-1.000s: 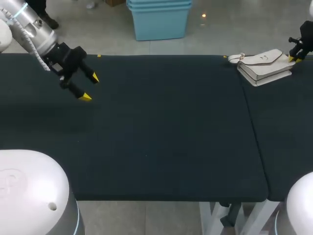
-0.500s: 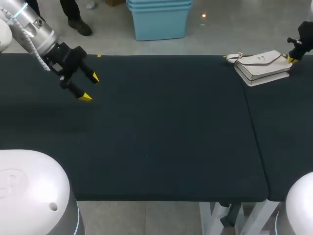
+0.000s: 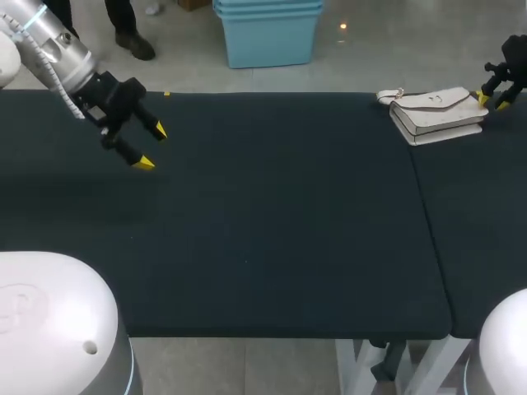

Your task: Pick up the bag, open it, inspect its contents, close it, and place it on the opposite side

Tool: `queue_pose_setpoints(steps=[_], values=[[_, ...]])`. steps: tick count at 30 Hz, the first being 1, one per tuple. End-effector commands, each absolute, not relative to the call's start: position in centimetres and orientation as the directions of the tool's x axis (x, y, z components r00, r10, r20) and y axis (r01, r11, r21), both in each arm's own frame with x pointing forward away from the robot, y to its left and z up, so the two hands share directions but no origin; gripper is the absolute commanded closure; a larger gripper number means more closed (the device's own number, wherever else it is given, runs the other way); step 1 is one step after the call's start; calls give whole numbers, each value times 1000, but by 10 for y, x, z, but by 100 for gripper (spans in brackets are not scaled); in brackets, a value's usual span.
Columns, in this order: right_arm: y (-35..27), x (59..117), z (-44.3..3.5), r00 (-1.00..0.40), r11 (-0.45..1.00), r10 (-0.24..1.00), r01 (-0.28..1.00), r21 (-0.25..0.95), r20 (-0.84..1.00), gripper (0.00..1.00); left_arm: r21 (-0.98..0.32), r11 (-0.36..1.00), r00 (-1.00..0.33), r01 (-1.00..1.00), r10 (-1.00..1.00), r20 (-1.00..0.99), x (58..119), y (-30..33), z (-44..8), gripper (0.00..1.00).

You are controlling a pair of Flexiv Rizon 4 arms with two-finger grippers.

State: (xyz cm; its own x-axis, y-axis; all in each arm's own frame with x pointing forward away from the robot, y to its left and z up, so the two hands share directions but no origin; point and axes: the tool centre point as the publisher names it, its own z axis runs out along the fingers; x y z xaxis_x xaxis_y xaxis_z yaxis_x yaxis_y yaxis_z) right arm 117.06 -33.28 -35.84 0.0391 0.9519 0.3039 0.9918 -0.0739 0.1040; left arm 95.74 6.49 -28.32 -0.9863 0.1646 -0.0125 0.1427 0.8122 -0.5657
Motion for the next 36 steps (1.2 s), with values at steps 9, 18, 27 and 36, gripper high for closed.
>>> queue_pose_setpoints(steps=[9, 18, 27, 36], values=[[-341, 1195, -364, -5, 62, 933, 987, -149, 359, 0, -568, 811, -986, 144, 165, -13, 958, 65, -284, 0], [-334, 1196, -367, -68, 153, 927, 967, -205, 370, 18, -568, 811, -986, 144, 165, -13, 958, 65, -284, 0], [-324, 1194, -371, -126, 232, 925, 935, -267, 359, 48, -568, 811, -986, 144, 165, -13, 958, 65, -284, 0], [-314, 1189, -376, -147, 266, 916, 920, -289, 374, 52, -568, 811, -986, 144, 165, -13, 958, 65, -284, 0]])
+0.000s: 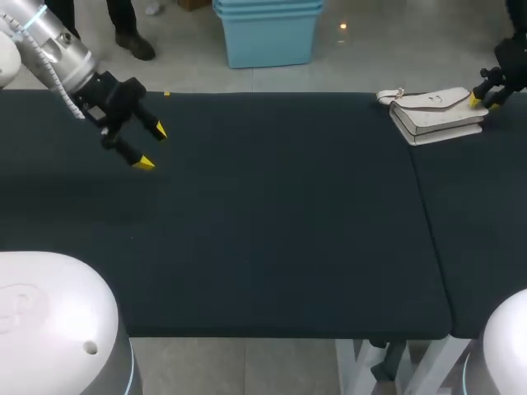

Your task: Pick up the bag, open it, inspect its contents, close it, and place it on the opposite side

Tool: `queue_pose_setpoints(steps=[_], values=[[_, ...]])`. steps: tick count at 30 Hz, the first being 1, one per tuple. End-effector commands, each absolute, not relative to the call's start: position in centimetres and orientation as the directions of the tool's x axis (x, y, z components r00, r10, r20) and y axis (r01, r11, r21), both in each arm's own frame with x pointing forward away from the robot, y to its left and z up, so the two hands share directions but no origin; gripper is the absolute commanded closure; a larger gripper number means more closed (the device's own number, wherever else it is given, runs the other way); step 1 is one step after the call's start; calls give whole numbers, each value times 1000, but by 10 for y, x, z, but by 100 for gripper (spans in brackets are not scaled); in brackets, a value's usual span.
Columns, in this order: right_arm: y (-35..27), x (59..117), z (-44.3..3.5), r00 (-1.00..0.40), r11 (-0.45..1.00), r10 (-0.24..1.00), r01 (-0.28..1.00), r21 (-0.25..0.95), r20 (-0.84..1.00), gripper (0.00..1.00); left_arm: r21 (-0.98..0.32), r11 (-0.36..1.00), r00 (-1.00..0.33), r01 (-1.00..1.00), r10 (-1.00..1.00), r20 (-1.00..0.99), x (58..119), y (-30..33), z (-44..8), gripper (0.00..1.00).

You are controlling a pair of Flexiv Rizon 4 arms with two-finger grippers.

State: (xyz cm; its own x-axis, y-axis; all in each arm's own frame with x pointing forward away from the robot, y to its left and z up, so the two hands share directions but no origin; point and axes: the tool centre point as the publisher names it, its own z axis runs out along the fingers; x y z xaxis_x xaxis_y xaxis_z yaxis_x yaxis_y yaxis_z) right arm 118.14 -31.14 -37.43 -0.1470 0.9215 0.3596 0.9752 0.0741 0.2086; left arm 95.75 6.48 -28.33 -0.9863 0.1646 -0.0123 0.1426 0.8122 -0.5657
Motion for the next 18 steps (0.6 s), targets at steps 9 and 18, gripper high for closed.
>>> queue_pose_setpoints(steps=[9, 18], values=[[-303, 1180, -375, -170, 290, 910, 913, -288, 378, 100, -568, 811, -986, 144, 165, -13, 958, 65, -284, 0], [-281, 1165, -371, -203, 323, 892, 911, -256, 403, 100, -568, 811, -986, 144, 165, -13, 958, 65, -284, 0]])
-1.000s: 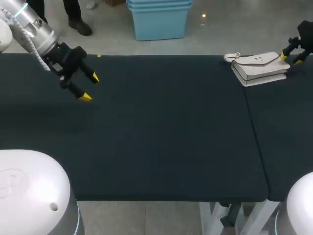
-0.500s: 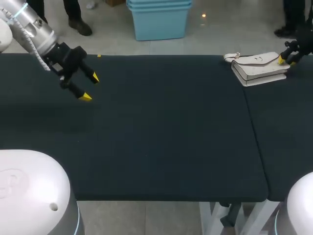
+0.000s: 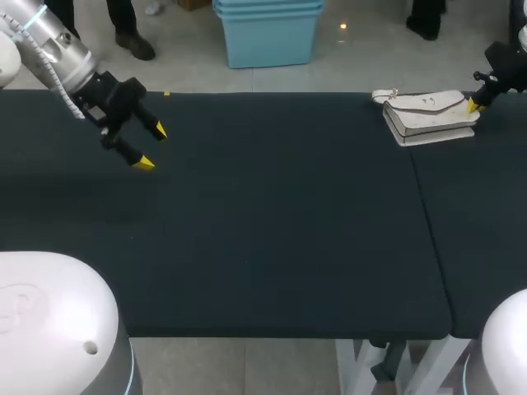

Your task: Pick up the bag, open it, inspect its contents, close it, and place it on the opposite side

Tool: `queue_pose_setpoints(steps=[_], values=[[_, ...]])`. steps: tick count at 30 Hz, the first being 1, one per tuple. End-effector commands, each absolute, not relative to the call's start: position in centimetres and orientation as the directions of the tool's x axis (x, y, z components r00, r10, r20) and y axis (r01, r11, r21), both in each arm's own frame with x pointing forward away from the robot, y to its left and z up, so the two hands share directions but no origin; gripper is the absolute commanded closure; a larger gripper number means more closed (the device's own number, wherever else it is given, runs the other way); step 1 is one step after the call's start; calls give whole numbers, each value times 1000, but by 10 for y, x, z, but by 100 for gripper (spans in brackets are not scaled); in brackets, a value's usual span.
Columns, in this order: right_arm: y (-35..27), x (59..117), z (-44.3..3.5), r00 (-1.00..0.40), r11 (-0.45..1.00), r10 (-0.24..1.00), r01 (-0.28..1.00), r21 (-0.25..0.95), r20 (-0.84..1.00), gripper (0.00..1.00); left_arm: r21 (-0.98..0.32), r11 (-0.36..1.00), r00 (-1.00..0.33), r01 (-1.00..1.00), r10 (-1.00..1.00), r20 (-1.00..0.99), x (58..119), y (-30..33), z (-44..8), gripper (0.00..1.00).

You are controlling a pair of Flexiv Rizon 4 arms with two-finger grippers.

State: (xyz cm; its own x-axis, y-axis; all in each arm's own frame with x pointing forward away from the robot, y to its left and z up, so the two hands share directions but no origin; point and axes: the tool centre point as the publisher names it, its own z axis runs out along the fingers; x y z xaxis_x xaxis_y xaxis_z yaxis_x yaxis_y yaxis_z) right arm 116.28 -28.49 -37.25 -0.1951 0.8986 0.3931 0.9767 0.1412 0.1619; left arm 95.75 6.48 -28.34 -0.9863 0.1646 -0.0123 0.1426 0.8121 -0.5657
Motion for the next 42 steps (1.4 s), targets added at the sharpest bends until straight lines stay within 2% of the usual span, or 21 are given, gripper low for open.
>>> queue_pose_setpoints(steps=[1, 8, 9, 11, 13, 17, 27, 32, 42], values=[[-278, 1163, -370, -208, 328, 890, 910, -253, 405, 100, -568, 811, -986, 144, 165, -13, 958, 65, -284, 0], [-255, 1150, -368, -246, 367, 872, 900, -236, 423, 100, -568, 811, -986, 144, 165, -13, 958, 65, -284, 0], [-253, 1148, -368, -247, 369, 872, 899, -235, 423, 97, -568, 811, -986, 144, 165, -13, 958, 65, -284, 0], [-253, 1148, -368, -248, 370, 871, 899, -234, 425, 60, -568, 811, -986, 144, 165, -13, 958, 65, -284, 0], [-255, 1148, -366, -244, 366, 871, 901, -233, 426, 38, -568, 811, -986, 144, 165, -13, 958, 65, -284, 0], [-261, 1152, -363, -243, 366, 872, 901, -235, 424, 30, -568, 811, -986, 144, 165, -13, 958, 65, -284, 0], [-265, 1169, -374, -286, 434, 851, 856, -281, 440, 45, -568, 811, -986, 144, 165, -13, 958, 65, -284, 0], [-271, 1169, -371, -311, 457, 854, 832, -315, 418, 45, -568, 811, -986, 144, 165, -13, 958, 65, -284, 0], [-254, 1156, -376, -344, 498, 841, 794, -350, 417, 51, -568, 811, -986, 144, 165, -13, 958, 65, -284, 0]])
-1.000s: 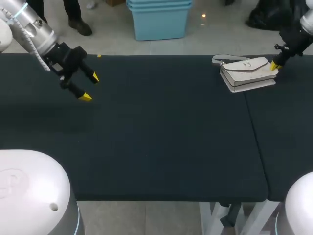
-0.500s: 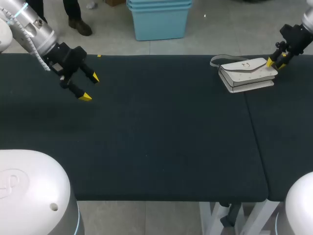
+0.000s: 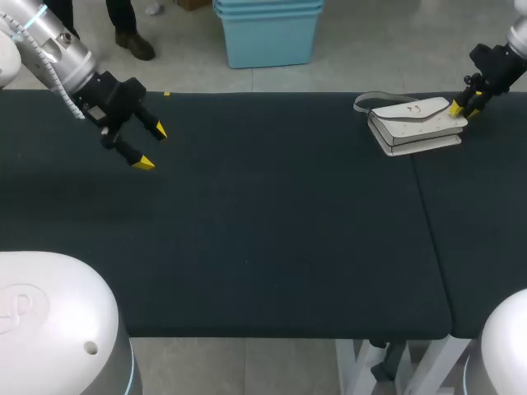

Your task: Pick up the bag, open it, inspect its contents, close it, and place it on the opposite side

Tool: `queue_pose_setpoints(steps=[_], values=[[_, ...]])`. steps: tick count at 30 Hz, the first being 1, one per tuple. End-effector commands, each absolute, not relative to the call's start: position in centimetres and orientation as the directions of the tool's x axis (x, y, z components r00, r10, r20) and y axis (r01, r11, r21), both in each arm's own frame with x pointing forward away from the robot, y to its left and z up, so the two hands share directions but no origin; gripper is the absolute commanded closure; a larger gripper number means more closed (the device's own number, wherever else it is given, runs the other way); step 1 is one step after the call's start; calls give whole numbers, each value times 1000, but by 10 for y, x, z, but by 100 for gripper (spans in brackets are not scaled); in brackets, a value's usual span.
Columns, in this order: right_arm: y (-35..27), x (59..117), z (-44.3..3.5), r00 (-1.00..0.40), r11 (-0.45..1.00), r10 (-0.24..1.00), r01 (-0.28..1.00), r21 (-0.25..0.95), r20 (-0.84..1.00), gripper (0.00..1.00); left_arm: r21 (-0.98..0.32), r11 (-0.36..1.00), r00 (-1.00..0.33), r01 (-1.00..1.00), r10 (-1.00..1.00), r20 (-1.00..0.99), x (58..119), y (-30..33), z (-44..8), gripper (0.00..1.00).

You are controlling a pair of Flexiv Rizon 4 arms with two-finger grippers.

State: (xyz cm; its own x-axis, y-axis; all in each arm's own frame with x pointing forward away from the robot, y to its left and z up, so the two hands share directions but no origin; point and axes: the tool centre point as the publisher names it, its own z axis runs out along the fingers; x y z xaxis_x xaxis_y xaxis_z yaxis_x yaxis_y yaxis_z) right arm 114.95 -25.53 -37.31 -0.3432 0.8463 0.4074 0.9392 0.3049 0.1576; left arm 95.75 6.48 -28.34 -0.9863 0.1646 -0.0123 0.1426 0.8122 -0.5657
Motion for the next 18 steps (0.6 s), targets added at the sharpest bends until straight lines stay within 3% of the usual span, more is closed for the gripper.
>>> queue_pose_setpoints(steps=[1, 7, 11, 15, 16, 18], values=[[-249, 1152, -376, -344, 498, 842, 793, -351, 416, 51, -568, 811, -986, 144, 165, -13, 958, 65, -284, 0], [-246, 1144, -379, -337, 499, 838, 792, -351, 430, 55, -568, 811, -986, 144, 165, -13, 958, 65, -284, 0], [-239, 1142, -377, -344, 506, 833, 789, -348, 433, 63, -568, 811, -986, 144, 165, -13, 958, 65, -284, 0], [-236, 1140, -377, -352, 515, 830, 781, -353, 434, 95, -568, 811, -986, 144, 165, -13, 958, 65, -284, 0], [-234, 1139, -377, -354, 519, 828, 778, -355, 434, 100, -568, 811, -986, 144, 165, -13, 958, 65, -284, 0], [-230, 1136, -376, -357, 522, 827, 775, -356, 435, 100, -568, 811, -986, 144, 165, -13, 958, 65, -284, 0]])
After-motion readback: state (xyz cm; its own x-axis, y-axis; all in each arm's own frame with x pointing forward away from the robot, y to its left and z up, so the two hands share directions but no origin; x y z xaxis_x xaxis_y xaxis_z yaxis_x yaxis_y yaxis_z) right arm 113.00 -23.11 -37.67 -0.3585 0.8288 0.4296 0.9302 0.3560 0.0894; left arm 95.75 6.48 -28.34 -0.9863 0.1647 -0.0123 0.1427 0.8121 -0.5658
